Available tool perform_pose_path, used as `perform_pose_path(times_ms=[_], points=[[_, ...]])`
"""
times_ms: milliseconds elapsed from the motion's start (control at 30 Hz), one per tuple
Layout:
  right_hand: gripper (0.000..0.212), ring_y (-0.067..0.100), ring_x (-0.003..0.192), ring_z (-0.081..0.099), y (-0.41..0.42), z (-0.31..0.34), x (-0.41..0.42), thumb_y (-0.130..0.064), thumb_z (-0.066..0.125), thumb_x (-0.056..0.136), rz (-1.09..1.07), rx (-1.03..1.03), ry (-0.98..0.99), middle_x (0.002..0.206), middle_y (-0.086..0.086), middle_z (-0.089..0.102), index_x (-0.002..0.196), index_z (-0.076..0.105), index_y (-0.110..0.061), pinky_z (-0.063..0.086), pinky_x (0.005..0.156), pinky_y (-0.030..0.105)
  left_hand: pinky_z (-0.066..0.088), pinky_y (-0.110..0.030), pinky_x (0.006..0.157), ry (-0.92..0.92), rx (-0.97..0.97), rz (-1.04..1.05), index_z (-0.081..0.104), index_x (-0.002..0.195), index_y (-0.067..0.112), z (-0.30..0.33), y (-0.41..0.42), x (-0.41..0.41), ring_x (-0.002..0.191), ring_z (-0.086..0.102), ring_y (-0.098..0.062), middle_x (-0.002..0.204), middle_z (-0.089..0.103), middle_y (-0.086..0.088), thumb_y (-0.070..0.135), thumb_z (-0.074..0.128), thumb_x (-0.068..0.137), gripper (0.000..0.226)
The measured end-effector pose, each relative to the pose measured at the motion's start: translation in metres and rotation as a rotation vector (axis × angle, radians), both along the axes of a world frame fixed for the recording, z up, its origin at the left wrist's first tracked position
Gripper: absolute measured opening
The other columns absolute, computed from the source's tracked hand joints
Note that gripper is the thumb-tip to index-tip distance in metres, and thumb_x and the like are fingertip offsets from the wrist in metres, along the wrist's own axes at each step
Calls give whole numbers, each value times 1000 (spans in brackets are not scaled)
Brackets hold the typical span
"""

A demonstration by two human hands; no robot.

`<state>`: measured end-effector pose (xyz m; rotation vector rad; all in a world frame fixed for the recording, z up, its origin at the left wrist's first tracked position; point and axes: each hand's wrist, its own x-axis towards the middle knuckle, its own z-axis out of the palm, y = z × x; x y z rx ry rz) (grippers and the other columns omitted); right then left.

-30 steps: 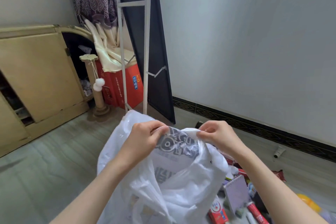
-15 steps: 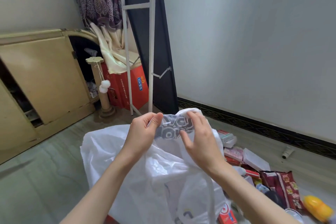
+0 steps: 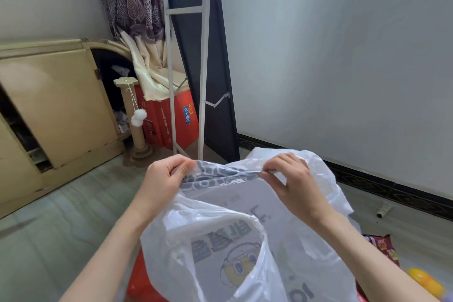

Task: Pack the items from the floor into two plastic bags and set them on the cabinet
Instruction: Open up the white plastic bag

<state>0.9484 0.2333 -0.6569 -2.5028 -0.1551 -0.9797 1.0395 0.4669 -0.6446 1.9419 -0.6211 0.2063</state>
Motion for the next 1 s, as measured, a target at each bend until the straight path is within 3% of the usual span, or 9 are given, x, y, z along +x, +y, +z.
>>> perform_pose_path(times_ms=[200,267,333,433,533,667,800,867,1000], points=[[19,7,52,38,8,1,8,-24,56,90,-31,218,89,57,-10,44,75,55,-12,28,56,26,47,-38,80,-198,489,154,69,96,25,-4,-3,-2,91,61,-19,92,69,7,22,60,87,13],[17,2,53,40,12,-3,11,-24,56,90,-76,207,113,54,-13,41,75,54,-14,26,55,26,44,-41,87,-329,446,196,65,107,22,3,-13,-9,98,59,-20,104,66,4,17,58,88,21],[16,9,56,41,18,-5,14,-23,56,90,-97,190,151,55,-12,41,75,54,-15,28,56,28,45,-42,90,-411,329,66,59,117,18,8,-31,-22,101,58,-19,113,63,1,23,59,88,30],[18,14,57,46,22,-5,18,-19,52,91,-82,315,208,59,-9,50,73,55,-16,35,56,23,38,-32,102,-216,425,-261,32,138,25,-1,-60,-44,119,44,-10,132,45,5,42,59,85,63],[28,4,53,44,18,2,19,-13,46,92,-60,517,269,56,-9,50,65,51,-19,33,52,14,35,-23,97,-184,476,-296,25,138,29,-15,-70,-48,113,41,-7,121,41,7,40,61,83,66],[33,10,55,40,5,10,18,-12,45,94,-31,851,318,58,-4,46,63,54,-19,33,54,26,39,-26,80,-249,346,-259,48,117,16,-12,-71,-45,87,46,-12,96,47,6,20,62,86,34],[29,21,68,43,1,9,14,-14,46,94,125,1072,473,70,5,48,68,59,-15,36,65,35,39,-29,75,-362,364,-236,61,92,8,-11,-72,-48,84,50,-19,87,57,-4,13,60,87,8],[24,20,74,51,-2,10,11,-16,50,93,150,1003,467,75,5,57,73,62,-16,40,72,34,40,-26,69,-271,275,-181,60,84,9,-8,-70,-45,76,52,-14,80,57,1,12,58,88,5],[5,15,85,60,-10,7,0,-25,64,84,67,540,384,87,-2,64,82,61,-20,46,80,25,37,-9,57,-90,139,-48,56,79,19,-7,-61,-37,64,53,2,65,56,12,11,54,90,14]])
